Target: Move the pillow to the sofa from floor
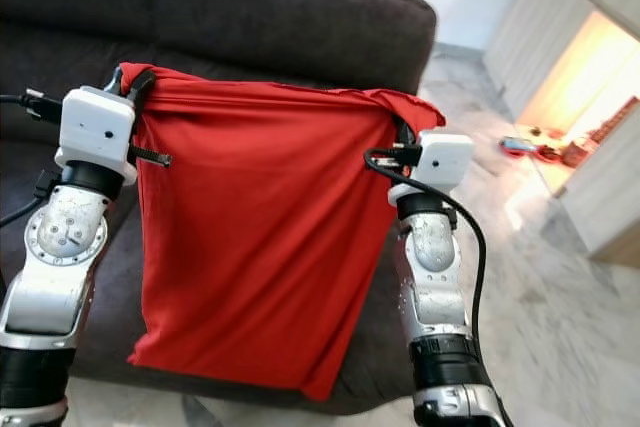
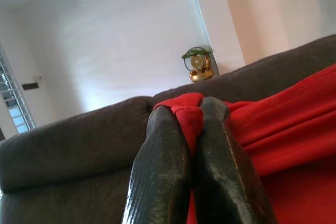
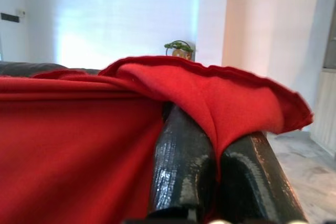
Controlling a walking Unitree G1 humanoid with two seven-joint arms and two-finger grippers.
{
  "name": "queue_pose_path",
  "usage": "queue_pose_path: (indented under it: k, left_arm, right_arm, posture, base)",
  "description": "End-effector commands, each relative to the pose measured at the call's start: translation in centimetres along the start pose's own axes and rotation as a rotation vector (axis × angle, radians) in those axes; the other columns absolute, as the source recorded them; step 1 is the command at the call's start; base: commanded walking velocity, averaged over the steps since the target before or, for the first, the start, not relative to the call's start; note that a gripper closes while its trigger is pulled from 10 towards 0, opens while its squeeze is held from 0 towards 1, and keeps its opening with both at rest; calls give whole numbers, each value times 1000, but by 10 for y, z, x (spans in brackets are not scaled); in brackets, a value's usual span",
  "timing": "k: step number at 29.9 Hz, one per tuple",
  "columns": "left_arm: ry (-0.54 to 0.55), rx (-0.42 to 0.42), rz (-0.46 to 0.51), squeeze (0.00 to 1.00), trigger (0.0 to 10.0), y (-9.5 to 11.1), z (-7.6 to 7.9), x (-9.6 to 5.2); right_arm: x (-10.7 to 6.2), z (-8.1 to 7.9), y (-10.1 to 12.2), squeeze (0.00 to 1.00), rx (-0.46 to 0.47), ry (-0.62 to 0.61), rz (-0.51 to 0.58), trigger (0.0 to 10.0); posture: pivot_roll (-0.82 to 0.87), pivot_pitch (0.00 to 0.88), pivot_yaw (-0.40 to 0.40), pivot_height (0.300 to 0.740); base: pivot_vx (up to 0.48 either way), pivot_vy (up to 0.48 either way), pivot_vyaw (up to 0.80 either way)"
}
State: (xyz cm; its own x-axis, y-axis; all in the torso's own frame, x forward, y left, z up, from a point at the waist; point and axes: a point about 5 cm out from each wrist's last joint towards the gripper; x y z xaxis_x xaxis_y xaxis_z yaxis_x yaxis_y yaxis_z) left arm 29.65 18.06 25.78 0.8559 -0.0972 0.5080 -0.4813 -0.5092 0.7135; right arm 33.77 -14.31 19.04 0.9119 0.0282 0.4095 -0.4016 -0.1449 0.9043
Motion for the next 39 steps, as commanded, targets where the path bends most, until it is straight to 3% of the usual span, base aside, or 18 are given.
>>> queue_pose_path:
  k: [1,13,25,39]
  left_arm:
    - [69,1,58,0,10000,14,-12,4]
    - [73,5,66,0,10000,16,-14,6]
    - [76,11,70,0,10000,19,-14,6]
    - [21,-12,30,0,10000,10,-1,1]
  right_arm:
    - [2,36,24,0,-14,-149,101,10000]
    - [6,35,33,0,-3,-149,131,10000]
    - [10,25,37,0,26,-101,146,10000]
    - [7,18,22,0,33,-33,68,10000]
  posture:
    - [232,0,-157,740]
    - [232,0,-156,740]
    - [234,0,-162,740]
    - [227,0,-168,740]
  base:
    - [285,0,0]
    - [289,0,0]
    - [289,0,0]
    - [186,0,0]
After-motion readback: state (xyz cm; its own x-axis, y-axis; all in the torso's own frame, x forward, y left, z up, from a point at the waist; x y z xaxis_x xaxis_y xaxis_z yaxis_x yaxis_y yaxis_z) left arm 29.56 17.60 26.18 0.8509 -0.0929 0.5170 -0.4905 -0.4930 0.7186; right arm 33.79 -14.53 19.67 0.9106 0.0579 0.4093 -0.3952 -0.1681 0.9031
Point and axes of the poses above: a point about 5 cm out from each wrist's last joint towards the gripper, its own x axis pointing out of the wrist towards the gripper, its own y axis along the axis of the wrist's last joint, z = x × y, and after that the axes turned 3 degrees about x, right-handed
